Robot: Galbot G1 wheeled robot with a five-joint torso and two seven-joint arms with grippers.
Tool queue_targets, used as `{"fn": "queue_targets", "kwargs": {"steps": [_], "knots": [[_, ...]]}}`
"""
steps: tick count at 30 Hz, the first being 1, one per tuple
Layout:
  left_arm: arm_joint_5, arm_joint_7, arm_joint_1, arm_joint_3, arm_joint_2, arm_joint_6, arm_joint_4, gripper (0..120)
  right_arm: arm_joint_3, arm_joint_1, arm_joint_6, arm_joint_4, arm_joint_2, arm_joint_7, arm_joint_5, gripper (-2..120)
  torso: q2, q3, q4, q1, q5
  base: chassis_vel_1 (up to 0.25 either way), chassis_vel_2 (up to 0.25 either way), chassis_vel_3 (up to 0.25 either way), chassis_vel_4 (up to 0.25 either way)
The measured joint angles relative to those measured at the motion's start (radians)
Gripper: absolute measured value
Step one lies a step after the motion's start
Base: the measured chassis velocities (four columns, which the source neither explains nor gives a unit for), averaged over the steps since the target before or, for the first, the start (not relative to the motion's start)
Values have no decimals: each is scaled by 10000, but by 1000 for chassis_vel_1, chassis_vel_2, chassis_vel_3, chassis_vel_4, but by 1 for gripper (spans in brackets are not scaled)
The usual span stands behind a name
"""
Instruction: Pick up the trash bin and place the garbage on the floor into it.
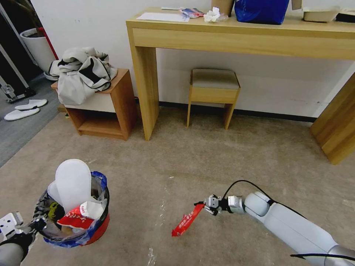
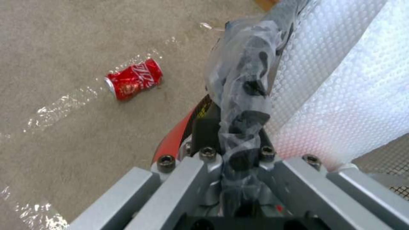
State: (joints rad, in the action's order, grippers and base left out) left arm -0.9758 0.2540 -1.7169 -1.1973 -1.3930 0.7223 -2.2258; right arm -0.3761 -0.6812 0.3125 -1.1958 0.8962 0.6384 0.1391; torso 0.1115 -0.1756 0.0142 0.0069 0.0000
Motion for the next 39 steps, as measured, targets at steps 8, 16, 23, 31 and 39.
{"fn": "queue_targets", "kwargs": {"steps": [8,16,23,31,39], "knots": [[-13,-2,-24,-27,5,-3,-14,0,574,11,317,-165,128,-270,227,0,0,0,0,1,0,0,0,0,0],[-26,-7,-4,-26,6,-3,-37,0,1325,320,548,-582,330,-636,923,0,0,0,0,1,0,0,0,0,0],[-46,-6,0,-31,18,-3,-60,0,1591,597,575,-1127,334,-905,1585,0,0,0,1,1,0,0,0,0,0],[-51,-7,-14,-30,-32,-3,-143,0,1685,1033,555,-2018,254,-1215,2373,0,0,0,1,0,-1,0,0,0,0],[-34,-5,-25,42,-78,7,-227,0,1132,1779,-187,-3395,511,-1983,3445,0,0,-1,1,0,-2,0,0,0,0]]}}
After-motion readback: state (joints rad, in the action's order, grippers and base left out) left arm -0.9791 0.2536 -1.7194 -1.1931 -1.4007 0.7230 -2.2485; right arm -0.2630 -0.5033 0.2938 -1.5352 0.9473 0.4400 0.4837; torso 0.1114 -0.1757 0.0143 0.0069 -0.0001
